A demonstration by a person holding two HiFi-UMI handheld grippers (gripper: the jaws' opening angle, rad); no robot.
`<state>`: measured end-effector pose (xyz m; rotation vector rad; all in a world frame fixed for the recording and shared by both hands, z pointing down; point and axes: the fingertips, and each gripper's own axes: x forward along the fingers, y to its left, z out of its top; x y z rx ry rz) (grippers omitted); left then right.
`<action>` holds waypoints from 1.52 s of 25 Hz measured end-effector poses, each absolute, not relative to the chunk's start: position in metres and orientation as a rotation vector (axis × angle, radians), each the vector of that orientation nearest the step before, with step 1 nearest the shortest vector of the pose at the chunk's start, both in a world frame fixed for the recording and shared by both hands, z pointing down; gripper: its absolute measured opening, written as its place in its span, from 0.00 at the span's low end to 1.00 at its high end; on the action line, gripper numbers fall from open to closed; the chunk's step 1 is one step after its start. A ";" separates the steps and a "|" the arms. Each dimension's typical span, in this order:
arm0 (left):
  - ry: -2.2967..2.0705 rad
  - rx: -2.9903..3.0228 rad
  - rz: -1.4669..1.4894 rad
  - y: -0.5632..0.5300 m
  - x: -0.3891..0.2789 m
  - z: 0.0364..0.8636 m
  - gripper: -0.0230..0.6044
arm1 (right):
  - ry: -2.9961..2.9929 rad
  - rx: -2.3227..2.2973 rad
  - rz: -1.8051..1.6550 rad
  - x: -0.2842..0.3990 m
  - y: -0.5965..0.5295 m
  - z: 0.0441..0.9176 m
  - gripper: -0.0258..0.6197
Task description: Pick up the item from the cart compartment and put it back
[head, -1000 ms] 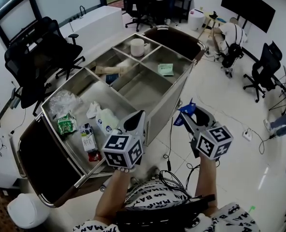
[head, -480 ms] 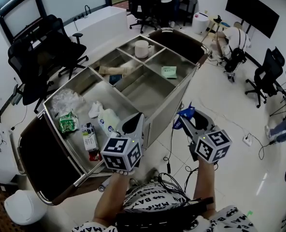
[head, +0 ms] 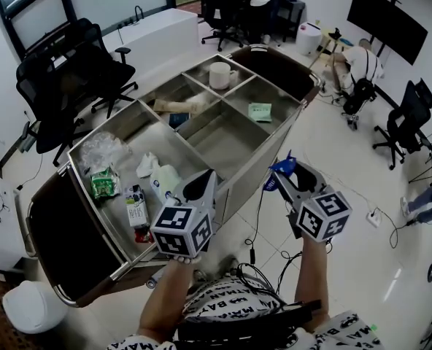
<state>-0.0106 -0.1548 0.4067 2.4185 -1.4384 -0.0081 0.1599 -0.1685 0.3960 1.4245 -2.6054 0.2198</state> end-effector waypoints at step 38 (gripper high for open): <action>-1.386 2.107 0.102 -0.237 -0.057 0.448 0.04 | -1.889 0.205 -0.096 0.006 -0.316 0.510 0.42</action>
